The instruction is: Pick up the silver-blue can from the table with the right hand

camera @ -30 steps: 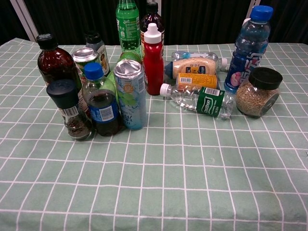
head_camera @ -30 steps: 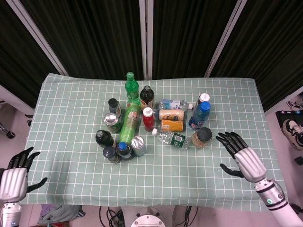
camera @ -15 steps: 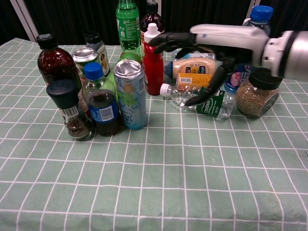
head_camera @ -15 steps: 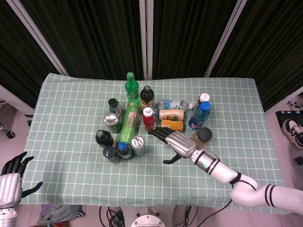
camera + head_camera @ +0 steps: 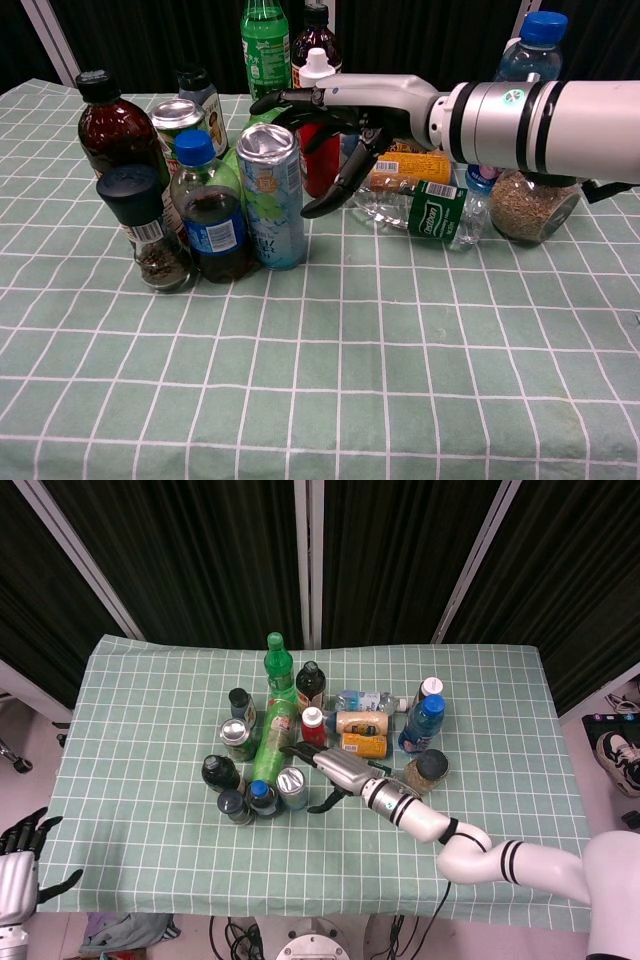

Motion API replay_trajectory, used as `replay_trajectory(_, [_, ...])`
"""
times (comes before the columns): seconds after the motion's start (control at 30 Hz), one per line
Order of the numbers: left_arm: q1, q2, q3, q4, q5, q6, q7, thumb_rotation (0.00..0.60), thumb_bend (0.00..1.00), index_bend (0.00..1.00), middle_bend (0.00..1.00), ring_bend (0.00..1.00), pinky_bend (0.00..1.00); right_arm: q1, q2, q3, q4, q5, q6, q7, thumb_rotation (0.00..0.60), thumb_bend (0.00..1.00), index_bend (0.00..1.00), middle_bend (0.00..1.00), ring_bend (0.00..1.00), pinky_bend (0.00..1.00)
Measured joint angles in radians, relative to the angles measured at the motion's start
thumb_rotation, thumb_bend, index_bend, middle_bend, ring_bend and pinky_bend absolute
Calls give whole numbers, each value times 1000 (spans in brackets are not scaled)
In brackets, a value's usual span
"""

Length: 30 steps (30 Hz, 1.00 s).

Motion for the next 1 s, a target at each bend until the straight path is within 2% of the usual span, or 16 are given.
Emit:
replay_trajectory(0.07, [2,0,0,1,0,1,-1,600,0,220,108,113,160,9,-20,0,28,-1,-2,19,600,81,26,189,46,224])
replay_trajectory(0.13, [4,1,0,2,-3,0,-2,600,0,220,109,113,160,21,-46,1,63,-1,-6,44,600,144,100,240,97,276])
replay_trajectory(0.23, [8,4,2,2,-6,-1,-4,600,0,220,109,112,160,34,-87,0,112,-1,-5,72,600,254,279,363,228,413])
replay_trajectory(0.3, [11,6,2,2,-6,2,-6,600,0,219,109,112,160,37,-109,-1,138,-3,6,94,600,360,461,476,341,537])
replay_trajectory(0.4, [17,5,3,4,-7,8,-10,600,0,219,109,113,160,29,-117,-6,148,-12,46,103,600,438,577,545,414,616])
replay_trajectory(0.53, [19,2,4,8,-8,4,-13,600,0,220,109,113,160,-1,-94,-17,123,-36,124,118,600,456,616,575,444,633])
replay_trajectory(0.67, [15,1,1,3,-1,2,-7,600,0,219,109,113,160,-42,-35,-29,52,-74,218,132,600,457,622,587,454,637])
replay_trajectory(1.0, [-4,12,-8,-34,21,-1,32,600,0,220,109,113,160,-143,159,-62,-220,-234,484,157,600,455,629,581,454,638])
